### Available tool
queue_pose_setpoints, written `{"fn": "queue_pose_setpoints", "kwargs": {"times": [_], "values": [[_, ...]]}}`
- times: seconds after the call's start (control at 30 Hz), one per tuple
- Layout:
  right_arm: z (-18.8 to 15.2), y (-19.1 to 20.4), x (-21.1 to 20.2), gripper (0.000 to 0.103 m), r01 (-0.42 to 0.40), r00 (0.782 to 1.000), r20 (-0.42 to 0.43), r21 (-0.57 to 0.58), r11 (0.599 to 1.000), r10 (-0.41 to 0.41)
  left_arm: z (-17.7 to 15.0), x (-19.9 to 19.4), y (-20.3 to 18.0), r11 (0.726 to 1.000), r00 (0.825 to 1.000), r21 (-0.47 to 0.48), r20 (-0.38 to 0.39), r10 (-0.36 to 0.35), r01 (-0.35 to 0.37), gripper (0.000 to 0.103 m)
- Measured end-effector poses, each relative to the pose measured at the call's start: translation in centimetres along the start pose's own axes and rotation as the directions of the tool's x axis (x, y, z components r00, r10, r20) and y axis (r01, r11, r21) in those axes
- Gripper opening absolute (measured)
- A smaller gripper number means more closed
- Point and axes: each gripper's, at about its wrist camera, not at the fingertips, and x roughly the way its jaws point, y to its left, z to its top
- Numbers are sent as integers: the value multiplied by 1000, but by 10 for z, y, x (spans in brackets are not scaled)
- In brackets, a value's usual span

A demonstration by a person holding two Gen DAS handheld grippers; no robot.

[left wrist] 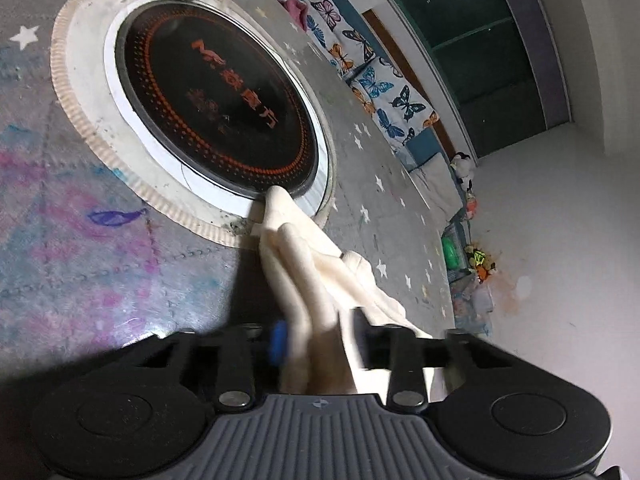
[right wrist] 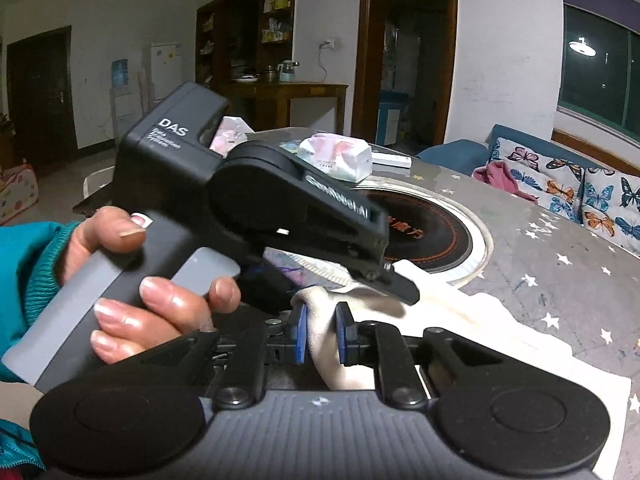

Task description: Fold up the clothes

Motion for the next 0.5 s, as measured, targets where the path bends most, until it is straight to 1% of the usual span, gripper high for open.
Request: {"fn": "queue_pose_setpoints", "kwargs": {"times": [0.13,0.23,0.3,0.37,0.43,0.5], "values": [[-4,-9,-9,17,-10,1000,3,42,999,10,-1,4,2,1000,1000,6,-3,4,-4,19],[-9,-23,-22,17,44,999,7,75,996,-44,-2,5,2,1000,1000,19,-2,9,-9,19],[-16,-43,-31,18,108,994,-1,115,987,-109,-3,4,0,999,1000,35,2,17,-17,19],[-24,-65,-36,20,188,982,-21,163,969,-187,-4,4,-3,998,1000,50,7,24,-25,19],[-32,-86,-41,20,256,966,-43,210,943,-253,-5,4,-5,997,999,65,11,31,-31,19],[-44,-112,-45,22,332,943,-72,263,906,-325,-5,3,-5,997,999,74,15,35,-36,19]]}}
